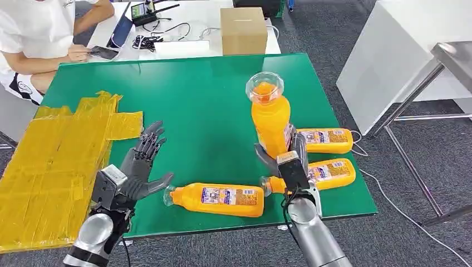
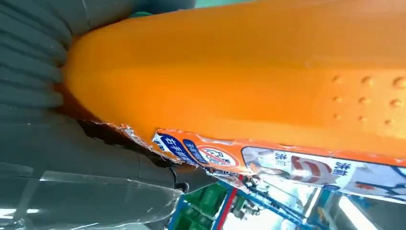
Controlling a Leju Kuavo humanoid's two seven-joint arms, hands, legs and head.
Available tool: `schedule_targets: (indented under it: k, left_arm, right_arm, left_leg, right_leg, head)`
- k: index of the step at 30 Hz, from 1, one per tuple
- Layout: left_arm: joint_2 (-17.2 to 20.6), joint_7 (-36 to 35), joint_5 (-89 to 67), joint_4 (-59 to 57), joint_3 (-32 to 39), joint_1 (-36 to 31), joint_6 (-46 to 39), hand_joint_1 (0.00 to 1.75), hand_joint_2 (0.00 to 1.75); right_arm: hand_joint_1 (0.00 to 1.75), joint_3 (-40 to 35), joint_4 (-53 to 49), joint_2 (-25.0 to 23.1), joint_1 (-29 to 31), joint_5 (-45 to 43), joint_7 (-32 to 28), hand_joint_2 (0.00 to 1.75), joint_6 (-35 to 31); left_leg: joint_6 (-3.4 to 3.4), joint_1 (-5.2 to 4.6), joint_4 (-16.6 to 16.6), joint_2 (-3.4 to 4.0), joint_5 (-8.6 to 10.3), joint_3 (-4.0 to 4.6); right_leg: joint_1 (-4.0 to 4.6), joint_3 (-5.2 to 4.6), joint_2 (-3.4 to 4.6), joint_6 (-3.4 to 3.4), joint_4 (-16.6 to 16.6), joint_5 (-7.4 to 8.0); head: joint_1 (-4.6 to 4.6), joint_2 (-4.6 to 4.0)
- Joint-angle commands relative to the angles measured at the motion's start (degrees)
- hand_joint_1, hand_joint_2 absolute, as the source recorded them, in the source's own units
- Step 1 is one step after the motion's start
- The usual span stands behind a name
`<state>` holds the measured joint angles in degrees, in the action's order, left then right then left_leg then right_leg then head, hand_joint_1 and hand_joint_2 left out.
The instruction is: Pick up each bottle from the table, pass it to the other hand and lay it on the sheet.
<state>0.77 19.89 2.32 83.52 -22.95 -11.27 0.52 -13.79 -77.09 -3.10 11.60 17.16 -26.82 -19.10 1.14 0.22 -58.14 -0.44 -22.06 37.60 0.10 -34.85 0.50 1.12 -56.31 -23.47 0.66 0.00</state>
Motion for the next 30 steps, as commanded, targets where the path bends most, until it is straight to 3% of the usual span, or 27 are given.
schedule_targets:
  k: [1, 12, 19, 22, 25, 30]
  left_arm:
    - [-0.31, -1.28, 0.64, -4.56, -2.53, -2.81, 1.78, 0.00, 1.75]
    - [-2.15, -2.85, 2.40, -4.46, -11.25, -6.76, 6.86, 0.00, 1.75]
    - [-2.21, -2.87, 2.64, -4.42, -11.57, -6.83, 6.88, 0.00, 1.75]
    - [-2.27, -2.84, 3.20, -4.64, -12.11, -7.11, 7.13, 0.00, 1.75]
    - [-2.59, -2.84, 3.36, -4.96, -12.79, -7.61, 7.15, 0.00, 1.75]
    - [-3.18, -2.82, 3.96, -5.48, -12.49, -8.14, 6.70, 0.00, 1.75]
  right_arm:
    - [1.75, 3.63, 2.41, -1.56, 2.45, 0.74, 1.97, 1.75, -4.07]
    - [1.75, -6.54, 19.24, -5.33, 10.50, 7.89, 3.15, 1.75, -3.82]
    - [1.75, -7.39, 20.39, -5.69, 10.90, 8.36, 3.28, 1.75, -3.92]
    - [1.75, -9.31, 22.21, -5.83, 11.62, 9.95, 3.89, 1.75, -3.79]
    - [1.75, -12.07, 25.40, -6.56, 12.75, 12.61, 4.64, 1.75, -4.49]
    - [1.75, -16.08, 27.25, -7.57, 12.82, 16.52, 4.37, 1.75, -5.69]
  left_leg:
    - [-0.08, -0.02, 0.03, -0.02, -0.21, -0.52]
    - [-0.07, 0.02, 0.01, 0.16, -0.14, -0.38]
    - [-0.07, 0.01, 0.04, 0.07, -0.15, -0.38]
    - [-0.09, 0.00, 0.04, 0.13, -0.27, -0.66]
    - [-0.05, 0.02, 0.03, 0.09, -0.09, -0.26]
    - [-0.07, 0.04, 0.03, 0.08, -0.13, -0.34]
  right_leg:
    - [-0.01, 0.52, -0.12, 0.02, 0.02, -0.23]
    - [0.03, 0.37, 0.09, 0.01, 0.03, -0.08]
    - [0.02, 0.38, 0.00, 0.01, 0.03, -0.13]
    - [0.01, 0.64, 0.02, 0.03, 0.04, -0.23]
    - [0.03, 0.26, 0.04, 0.02, 0.05, -0.06]
    - [0.04, 0.35, 0.02, 0.01, 0.04, -0.10]
  head:
    - [0.00, 0.00]
    - [-0.02, 0.00]
    - [0.00, 0.00]
    - [0.00, 0.00]
    - [0.00, 0.00]
    - [0.00, 0.00]
